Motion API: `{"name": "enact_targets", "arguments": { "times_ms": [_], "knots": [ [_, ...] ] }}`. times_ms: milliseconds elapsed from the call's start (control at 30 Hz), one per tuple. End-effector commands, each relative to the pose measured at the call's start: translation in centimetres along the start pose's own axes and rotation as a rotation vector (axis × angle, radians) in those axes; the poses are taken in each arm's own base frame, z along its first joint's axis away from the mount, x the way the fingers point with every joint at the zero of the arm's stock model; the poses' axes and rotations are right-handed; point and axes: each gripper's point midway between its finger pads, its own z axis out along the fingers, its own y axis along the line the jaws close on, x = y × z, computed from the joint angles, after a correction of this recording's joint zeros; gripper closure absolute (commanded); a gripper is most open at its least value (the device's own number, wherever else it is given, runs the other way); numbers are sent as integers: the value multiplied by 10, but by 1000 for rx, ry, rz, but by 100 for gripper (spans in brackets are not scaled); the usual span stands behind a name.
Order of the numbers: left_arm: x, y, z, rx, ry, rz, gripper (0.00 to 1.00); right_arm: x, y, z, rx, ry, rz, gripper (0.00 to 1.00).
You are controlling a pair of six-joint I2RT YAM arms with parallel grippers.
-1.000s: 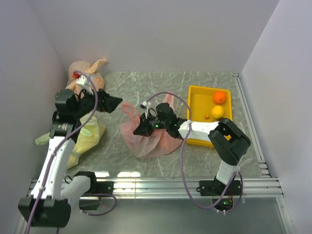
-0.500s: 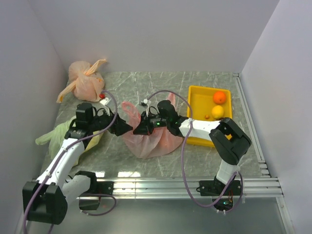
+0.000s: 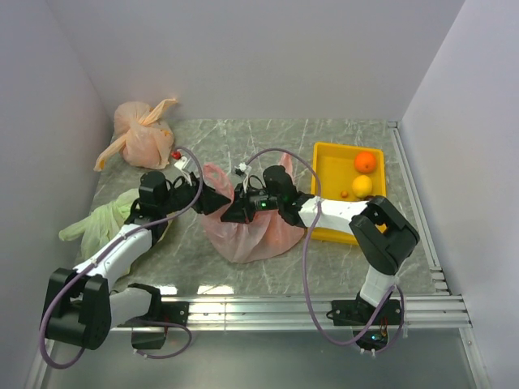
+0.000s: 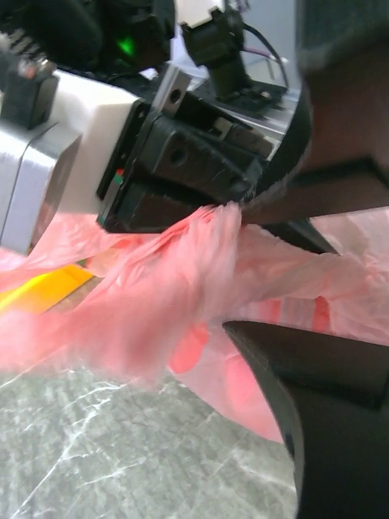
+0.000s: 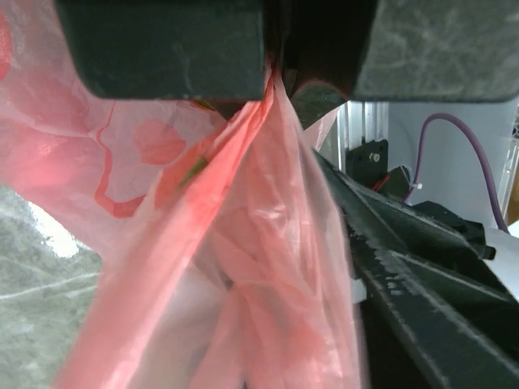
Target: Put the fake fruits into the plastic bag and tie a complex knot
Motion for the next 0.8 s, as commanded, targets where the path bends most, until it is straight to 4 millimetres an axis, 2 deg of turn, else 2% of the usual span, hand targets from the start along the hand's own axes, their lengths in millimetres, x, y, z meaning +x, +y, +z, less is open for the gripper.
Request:
{"name": "enact_targets", "arguments": {
  "times_ms": [0,33,133,167,200,267,300,333,367,400,433,467,500,567,600,667,700,733,767],
  "knots": [
    [-23,-8,3,31,-98,29,42,-31,19,-7,-50,-75,-82,98],
    [-23,-11,4,47,-97,29,44,-31,20,-6,-52,-73,-83,98],
    [-20,-19,5,106,-83,4,61,-30,20,-6,-57,-68,-80,95],
    [-15,-23,6,134,-58,-1,78,-28,19,-5,-54,-60,-71,93],
    [-15,-22,8,140,-45,-6,89,-31,18,-4,-51,-57,-74,84],
    [-10,-17,8,115,-22,-15,99,-31,11,-6,-6,-42,-57,76],
    [-12,-17,6,97,-31,-1,99,-39,12,-9,8,-53,-84,64],
    [-11,-14,5,77,-25,4,100,-45,6,-13,59,-66,-91,57],
    [-5,-10,3,51,0,1,99,-40,3,-18,98,-38,-73,52],
    [-6,-11,0,41,0,22,99,-54,9,-25,109,-53,-127,48],
    [-4,-11,-2,33,10,40,99,-60,9,-32,132,-53,-138,41],
    [2,-9,-5,22,33,51,99,-61,9,-38,168,-33,-130,40],
    [0,-10,-7,11,29,67,100,-70,19,-47,170,-43,-172,33],
    [2,-11,-11,6,40,96,100,-74,26,-61,191,-20,-180,32],
    [3,-12,-13,3,49,102,99,-82,38,-69,185,-31,-224,26],
    [2,-15,-14,11,52,119,99,-84,46,-85,202,-15,-229,26],
    [2,-16,-15,17,55,124,99,-92,55,-99,215,-39,-248,26],
    [1,-18,-15,27,54,132,99,-94,56,-108,229,-51,-242,26],
    [1,-20,-15,38,55,138,99,-93,44,-124,273,-60,-205,26]
  ]
}}
